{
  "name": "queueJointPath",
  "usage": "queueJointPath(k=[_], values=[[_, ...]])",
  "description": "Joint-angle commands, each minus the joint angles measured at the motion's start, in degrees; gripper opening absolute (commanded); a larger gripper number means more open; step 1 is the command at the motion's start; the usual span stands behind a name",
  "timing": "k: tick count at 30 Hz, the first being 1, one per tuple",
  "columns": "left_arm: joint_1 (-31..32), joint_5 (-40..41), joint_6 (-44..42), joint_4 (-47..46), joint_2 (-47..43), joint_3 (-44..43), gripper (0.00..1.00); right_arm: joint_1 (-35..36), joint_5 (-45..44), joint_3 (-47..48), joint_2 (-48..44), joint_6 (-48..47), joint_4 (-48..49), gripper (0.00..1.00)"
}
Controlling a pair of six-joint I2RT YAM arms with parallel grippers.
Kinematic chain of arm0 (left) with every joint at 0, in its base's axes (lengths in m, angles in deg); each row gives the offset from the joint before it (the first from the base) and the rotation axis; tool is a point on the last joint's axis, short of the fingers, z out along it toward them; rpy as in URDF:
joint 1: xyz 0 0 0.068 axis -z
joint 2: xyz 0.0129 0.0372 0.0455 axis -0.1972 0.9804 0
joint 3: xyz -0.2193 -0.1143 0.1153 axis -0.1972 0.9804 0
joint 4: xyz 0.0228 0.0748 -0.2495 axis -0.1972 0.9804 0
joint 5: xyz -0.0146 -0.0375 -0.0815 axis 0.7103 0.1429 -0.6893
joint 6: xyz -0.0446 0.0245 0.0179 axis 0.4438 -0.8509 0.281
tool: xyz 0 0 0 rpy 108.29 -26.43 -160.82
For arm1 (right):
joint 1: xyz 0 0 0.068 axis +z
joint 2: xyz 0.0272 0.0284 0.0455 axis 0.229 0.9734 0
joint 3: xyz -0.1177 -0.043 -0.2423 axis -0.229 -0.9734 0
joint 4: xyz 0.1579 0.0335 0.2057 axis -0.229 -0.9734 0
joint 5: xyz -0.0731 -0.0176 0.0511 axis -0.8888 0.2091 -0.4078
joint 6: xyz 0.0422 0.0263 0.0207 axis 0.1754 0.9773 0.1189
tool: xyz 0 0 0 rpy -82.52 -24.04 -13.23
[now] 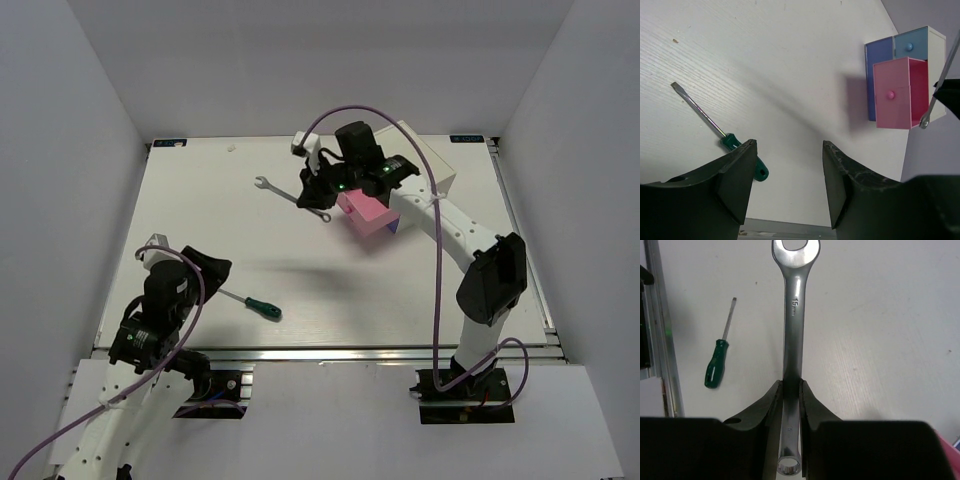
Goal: Sort the tools into containers
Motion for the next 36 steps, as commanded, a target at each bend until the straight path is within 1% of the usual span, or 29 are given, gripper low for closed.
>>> queueJointPath(k=[1, 7, 15, 22, 28, 30, 36], values=[[-0.24, -1.11, -0.82, -2.54, 0.32, 0.71, 0.65, -3.89, 2.39, 1.82, -2.16, -2.23, 3.81, 0.00], [-0.24, -1.91, -0.99, -3.60, 0.76, 1.41, 0.65, -11.80, 7.30, -0.29, -1.37, -5.13, 9.00, 0.00], [-0.24, -2.61, -1.43, -5.09, 1.99, 1.50, 0.65, -18.49, 11.00, -2.31, 0.04, -8.38, 12.34, 0.00], [-0.24, -3.14, -1.43, -5.53, 2.25, 1.68, 0.65, -21.57, 13.29, -9.24, -0.40, -12.59, 14.28, 0.00], [-0.24, -3.66, -1.61, -6.15, 2.87, 1.76, 0.65, -23.33, 12.50, -13.64, -1.10, -17.87, 14.45, 0.00], [-0.24, -3.75, -1.78, -6.41, 3.13, 1.76, 0.65, -23.94, 11.80, -15.48, -1.80, -22.33, 13.58, 0.00], [-0.24, -4.10, -1.78, -7.03, 3.13, 2.11, 0.65, -24.91, 9.95, -16.81, -2.60, -25.26, 11.99, 0.00]])
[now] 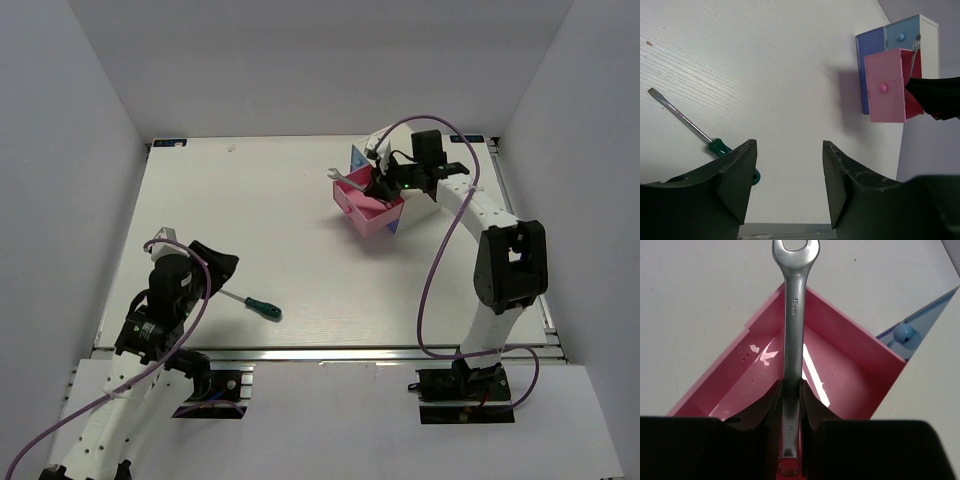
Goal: Sort the tools into containers
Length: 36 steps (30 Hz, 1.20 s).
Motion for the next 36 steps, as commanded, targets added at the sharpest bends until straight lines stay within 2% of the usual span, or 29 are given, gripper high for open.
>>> queueJointPath(k=[1, 15, 18, 20, 21, 25, 29, 33, 34, 35, 36], values=[[-0.24, -0.80, -0.67, -1.23, 0.22, 0.54, 0.65, -0.98, 0.05, -0.40, -2.73, -4.30, 1.37, 0.00], [-0.24, -2.03, -1.63, -4.66, 3.30, 0.72, 0.65, -1.60, -4.96, -2.51, -6.25, -9.83, 0.23, 0.01], [-0.24, -2.38, -1.90, -5.54, 3.91, 0.80, 0.65, -1.68, -5.66, -2.51, -6.95, -11.06, -0.21, 0.11], [-0.24, -2.65, -2.16, -6.07, 4.53, 0.72, 0.65, -1.60, -6.01, -2.25, -7.21, -11.77, -1.35, 0.24], [-0.24, -2.91, -2.42, -6.68, 4.71, 0.63, 0.65, -1.68, -6.19, -1.98, -7.13, -12.29, -1.88, 0.26], [-0.24, -3.79, -3.22, -8.70, 6.72, -0.25, 0.65, -1.68, -7.07, -2.33, -7.56, -12.91, -3.29, 0.45], [-0.24, -5.37, -4.18, -11.77, 10.76, -1.57, 0.65, -1.68, -6.72, -3.39, -8.53, -12.65, -3.55, 0.50], [-0.24, -8.00, -4.80, -18.34, 16.02, -2.53, 0.64, -2.12, -2.34, -2.34, -10.81, -7.92, -2.86, 0.41], [-0.24, -8.88, -4.80, -20.20, 17.61, -2.88, 0.60, -2.39, -1.19, -1.98, -11.95, -5.38, -1.72, 0.28], [-0.24, -11.85, -4.80, -21.96, 19.63, -3.15, 0.55, -2.74, -0.22, -1.28, -12.40, 2.74, 0.21, 0.15], [-0.07, -13.10, -4.54, -26.07, 24.26, -3.50, 0.48, -3.35, -1.00, -1.28, -12.92, 8.30, 6.32, 0.01]])
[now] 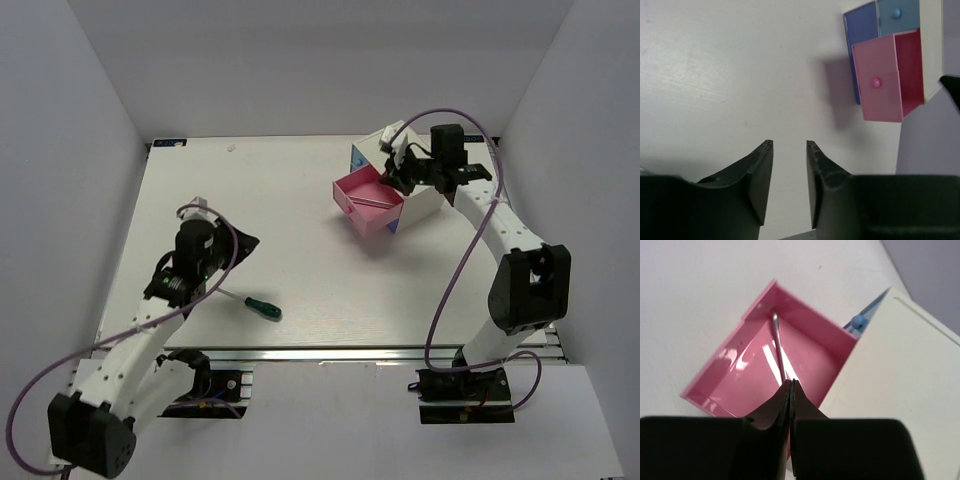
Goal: Sort the tools into containers
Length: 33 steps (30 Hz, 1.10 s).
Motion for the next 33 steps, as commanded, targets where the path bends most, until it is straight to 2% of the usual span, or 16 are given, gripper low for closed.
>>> queueJointPath(k=[1, 2, 4, 5, 6, 7, 8, 10, 13, 16, 24, 27, 30, 33], values=[[-0.15, -6.74, -0.65, -12.15, 8.47, -3.13, 0.40, -1.74, 2.06, 1.96, -4.79, 18.38, 11.81, 0.00], [0.02, -9.45, -0.30, -14.26, 11.37, -4.70, 0.28, -2.09, -0.21, 2.65, -4.80, 22.09, 13.66, 0.00], [2.03, -10.53, 0.41, -19.19, 20.56, -7.69, 0.21, -2.35, -3.82, 5.11, -2.88, 29.40, 14.04, 0.00], [3.00, -10.62, 0.32, -20.95, 23.58, -11.62, 0.20, -2.53, -7.41, 6.86, -1.82, 31.16, 12.90, 0.12], [4.75, -10.80, -0.03, -21.49, 26.57, -13.83, 0.20, -3.84, -8.31, 10.88, -0.33, 34.31, 11.41, 0.28], [5.46, -11.32, -0.12, -21.58, 32.52, -16.03, 0.20, -4.81, -8.93, 13.10, 2.82, 36.08, 8.00, 0.58], [5.99, -12.02, -0.12, -21.67, 35.45, -18.23, 0.22, -5.95, -9.20, 15.21, 4.59, 37.84, 6.23, 0.69], [7.49, -14.48, -0.64, -22.10, 40.55, -23.42, 0.30, -10.16, -7.72, 22.15, 10.63, 42.14, 0.71, 0.81], [8.72, -17.03, -2.22, -24.13, 47.94, -27.65, 0.38, -15.17, -5.77, 27.69, 16.19, 43.74, -2.05, 0.82], [9.25, -19.14, -3.89, -25.18, 52.70, -30.28, 0.43, -16.33, -8.23, 26.75, 17.00, 39.28, -0.21, 0.83], [9.86, -25.73, -6.62, -27.55, 62.19, -37.05, 0.49, -18.96, -5.25, 30.96, 23.94, 36.02, -2.05, 0.79], [10.22, -27.14, -6.80, -28.43, 64.65, -39.25, 0.50, -19.14, -2.88, 31.05, 25.70, 35.92, -3.28, 0.74], [10.39, -28.46, -6.80, -28.96, 66.76, -41.10, 0.50, -19.23, -1.47, 29.65, 27.01, 35.93, -4.07, 0.63], [10.48, -29.95, -6.62, -29.57, 69.05, -42.94, 0.51, -19.58, 2.47, 28.15, 27.89, 35.58, -5.38, 0.32]])
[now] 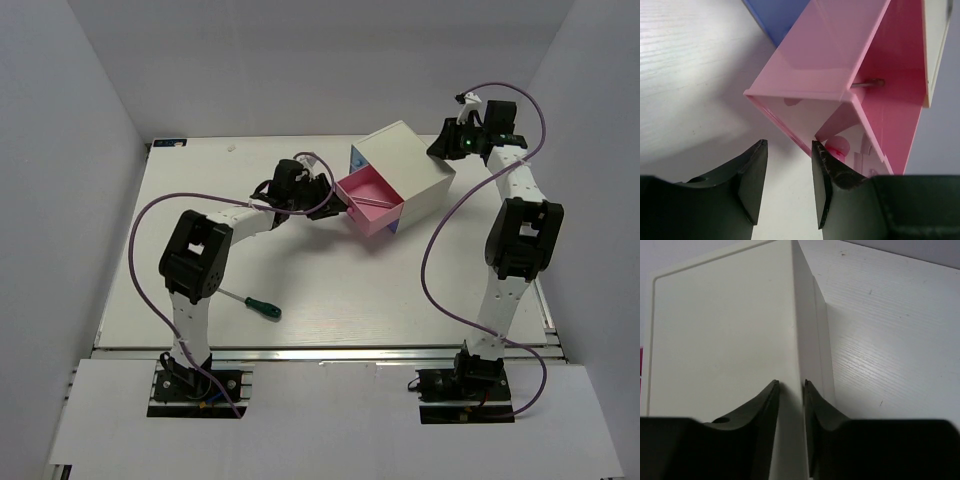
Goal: Sort the tools into containers
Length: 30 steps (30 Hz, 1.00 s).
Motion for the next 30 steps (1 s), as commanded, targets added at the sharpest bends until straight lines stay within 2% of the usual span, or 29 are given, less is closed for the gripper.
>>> queueJointPath(k=[1, 4, 7, 17, 30], values=[[0.75, -4.10, -0.65, -2.56, 1.03, -3.84, 0.51, -0.63, 4.67, -0.44, 2.00, -1.43, -3.46, 0.27], [1.02, -4.80, -0.30, -3.09, 3.49, -6.92, 0.50, -0.63, 6.34, -1.67, 2.17, -2.13, -4.87, 0.18], [1.54, -4.98, -0.04, -2.74, 6.92, -11.74, 0.51, -0.63, 8.01, -2.72, 1.91, -2.40, -5.93, 0.15], [2.16, -4.72, 3.47, -1.77, 18.87, -28.45, 0.51, -0.63, 7.84, -3.69, 2.00, -2.31, -7.51, 0.15], [2.25, -6.56, 7.08, -4.41, 23.71, -33.82, 0.50, -0.63, 6.88, -4.40, 2.44, -2.57, -8.04, 0.16]])
